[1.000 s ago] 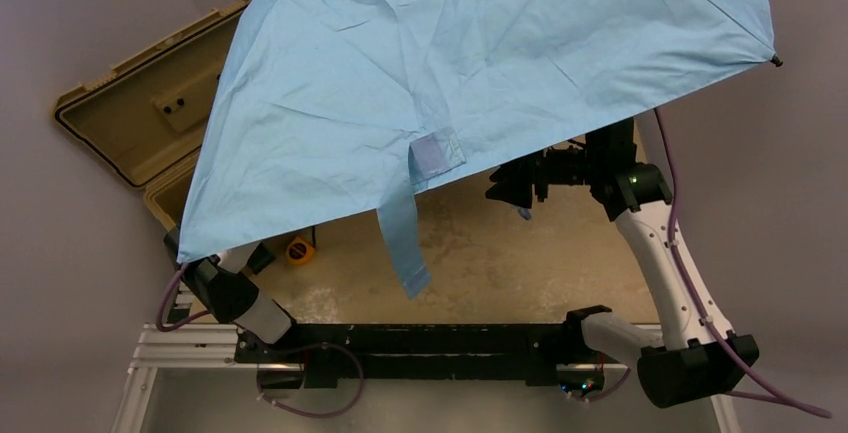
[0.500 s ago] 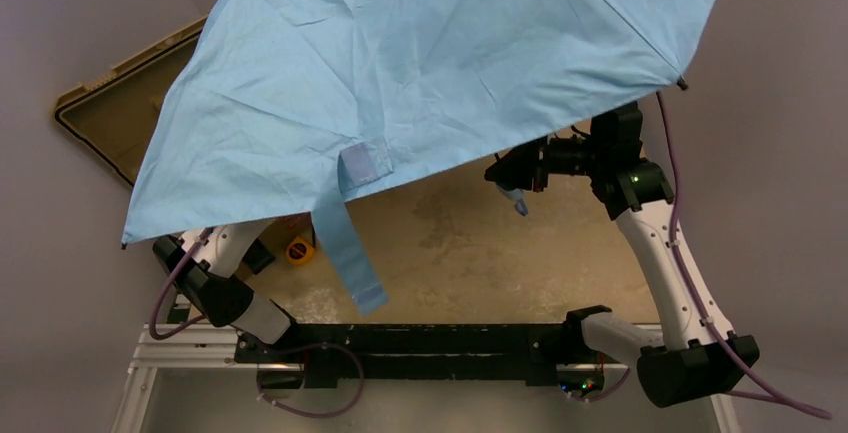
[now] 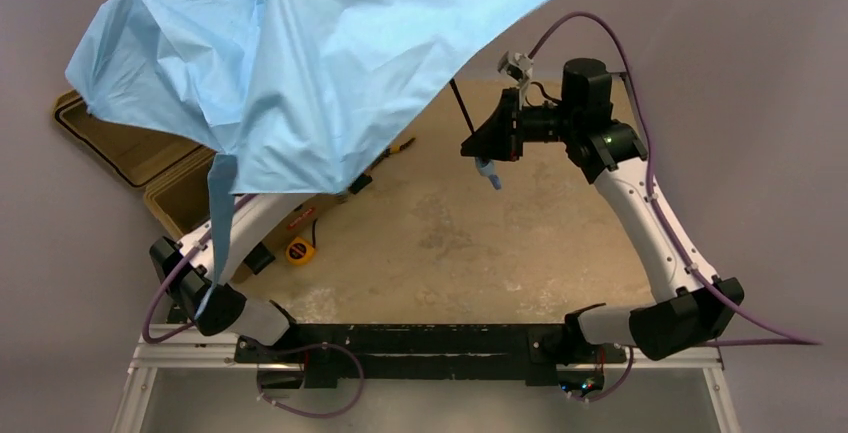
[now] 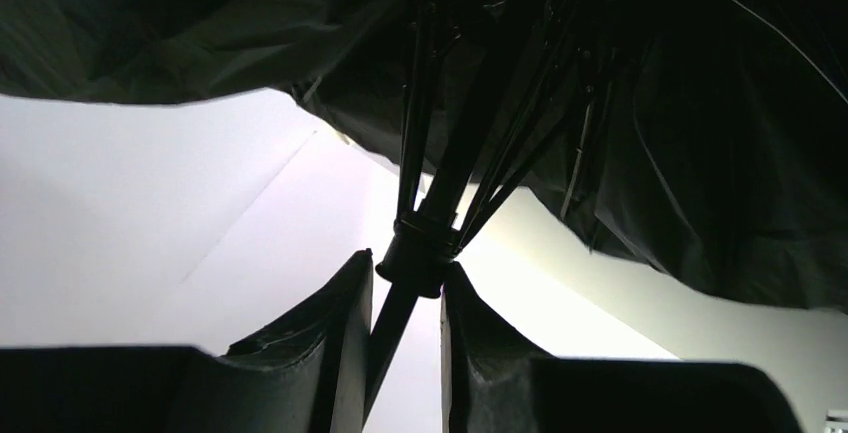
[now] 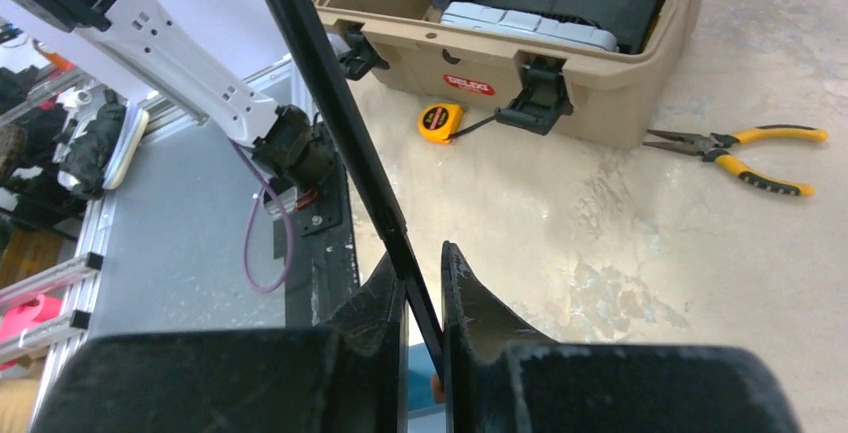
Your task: Put away the umbrella
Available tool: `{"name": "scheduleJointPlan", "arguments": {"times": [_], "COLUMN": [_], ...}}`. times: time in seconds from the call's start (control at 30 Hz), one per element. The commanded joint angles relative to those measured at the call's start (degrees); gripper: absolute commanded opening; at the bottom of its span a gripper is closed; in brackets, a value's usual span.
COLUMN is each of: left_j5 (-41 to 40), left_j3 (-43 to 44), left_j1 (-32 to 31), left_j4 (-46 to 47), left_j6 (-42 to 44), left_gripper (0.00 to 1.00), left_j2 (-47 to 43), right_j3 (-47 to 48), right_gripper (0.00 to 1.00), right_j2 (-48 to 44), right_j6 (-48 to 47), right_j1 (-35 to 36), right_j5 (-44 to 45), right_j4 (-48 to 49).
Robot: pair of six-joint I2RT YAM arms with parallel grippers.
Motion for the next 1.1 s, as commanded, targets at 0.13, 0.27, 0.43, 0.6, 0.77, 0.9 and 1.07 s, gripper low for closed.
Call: {"name": "scheduleJointPlan", "arguments": {"times": [0.13,0.27,0.43,0.6,0.77,0.9,1.07], "left_j5": [23.43,23.80,21.85,21.39,21.58,22.65,22.86], "left_j3": [-10.45,-14.81,-21.36,-22.13,-19.31,-16.01,-16.20], "left_j1": [-9.66,-11.01,-11.72,-11.72,-11.46,-10.98,-10.28], "left_j4": [-19.26,-18.49,-15.70,-15.63,-17.02,-20.00,-21.09], "left_j6": [-5.29,-4.99,-5.35,-5.00,-4.40,-4.41,-4.60], "left_gripper": [0.00,0.00,0.00,0.00,0.00,0.00,0.00], "left_j2": [5.83,5.31,5.81,8.30,10.90,12.54,12.69], "right_j3": [11.12,9.19,8.07,4.18,-1.29,-2.15,1.75], "right_gripper": [0.00,0.00,0.00,0.00,0.00,0.00,0.00], "right_j2": [-2.19,-3.03,-3.64,-4.60,-5.87,-6.75,-6.72], "right_j6": [12.30,17.61,20.58,30.71,37.38,37.36,39.18], "right_j1": [-0.31,-0.25,-0.25,0.07,1.18,1.33,1.31], "right_j5": [8.11,5.48,-0.76,-8.07,-10.49,-11.45,-10.91], "right_j4": [23.88,30.62,36.34,49.60,59.00,59.03,58.78]}}
